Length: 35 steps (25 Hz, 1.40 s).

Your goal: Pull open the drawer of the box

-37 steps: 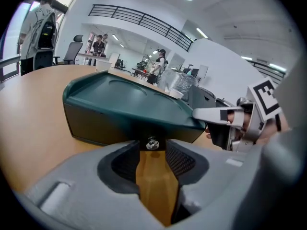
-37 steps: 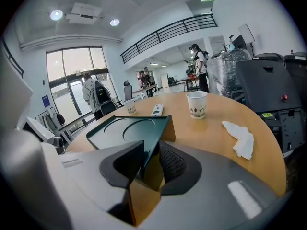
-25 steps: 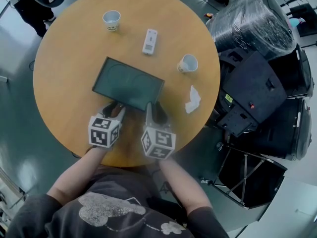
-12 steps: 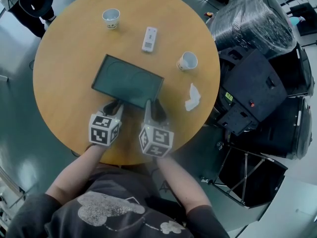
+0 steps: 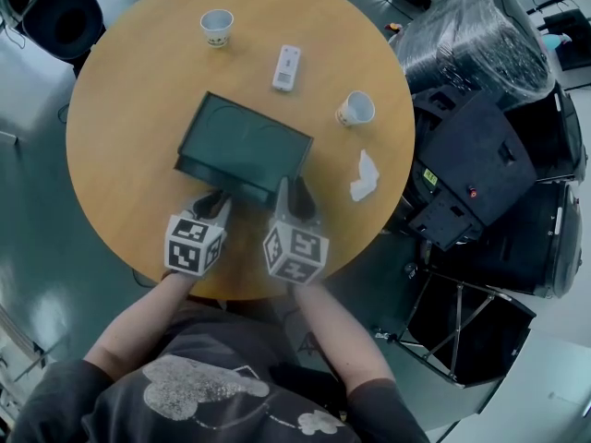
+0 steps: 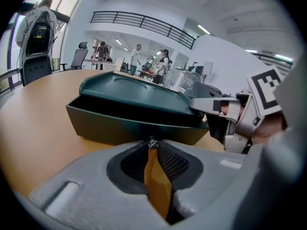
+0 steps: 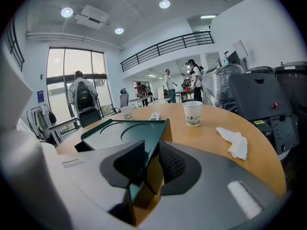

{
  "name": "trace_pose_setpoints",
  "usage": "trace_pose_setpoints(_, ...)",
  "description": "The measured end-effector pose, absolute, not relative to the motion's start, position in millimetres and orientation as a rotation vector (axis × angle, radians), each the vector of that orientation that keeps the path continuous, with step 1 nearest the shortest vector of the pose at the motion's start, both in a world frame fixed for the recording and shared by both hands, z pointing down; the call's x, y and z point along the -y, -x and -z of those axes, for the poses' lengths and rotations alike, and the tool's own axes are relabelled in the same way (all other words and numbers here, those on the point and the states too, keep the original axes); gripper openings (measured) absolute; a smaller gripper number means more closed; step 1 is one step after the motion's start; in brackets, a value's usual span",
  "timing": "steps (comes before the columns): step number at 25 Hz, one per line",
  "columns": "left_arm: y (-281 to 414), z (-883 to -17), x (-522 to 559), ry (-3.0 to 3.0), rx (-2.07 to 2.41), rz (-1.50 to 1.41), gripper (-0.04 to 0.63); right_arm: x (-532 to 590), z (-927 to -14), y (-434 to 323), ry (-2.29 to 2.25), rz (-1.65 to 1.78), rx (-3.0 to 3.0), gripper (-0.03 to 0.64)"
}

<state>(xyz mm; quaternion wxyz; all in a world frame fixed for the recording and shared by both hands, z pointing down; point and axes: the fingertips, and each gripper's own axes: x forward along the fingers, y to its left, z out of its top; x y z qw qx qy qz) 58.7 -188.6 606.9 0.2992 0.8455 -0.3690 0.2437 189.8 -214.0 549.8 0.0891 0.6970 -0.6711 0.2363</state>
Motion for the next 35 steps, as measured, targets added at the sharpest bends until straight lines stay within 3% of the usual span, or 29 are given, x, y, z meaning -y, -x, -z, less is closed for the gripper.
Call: trace_pose_setpoints(35, -19.5, -620.1, 112.1, -2.255, 0.906, -0.739, 0.061, 215.9, -554.7, -191.8, -1.997, -0.802, 1.996, 0.095)
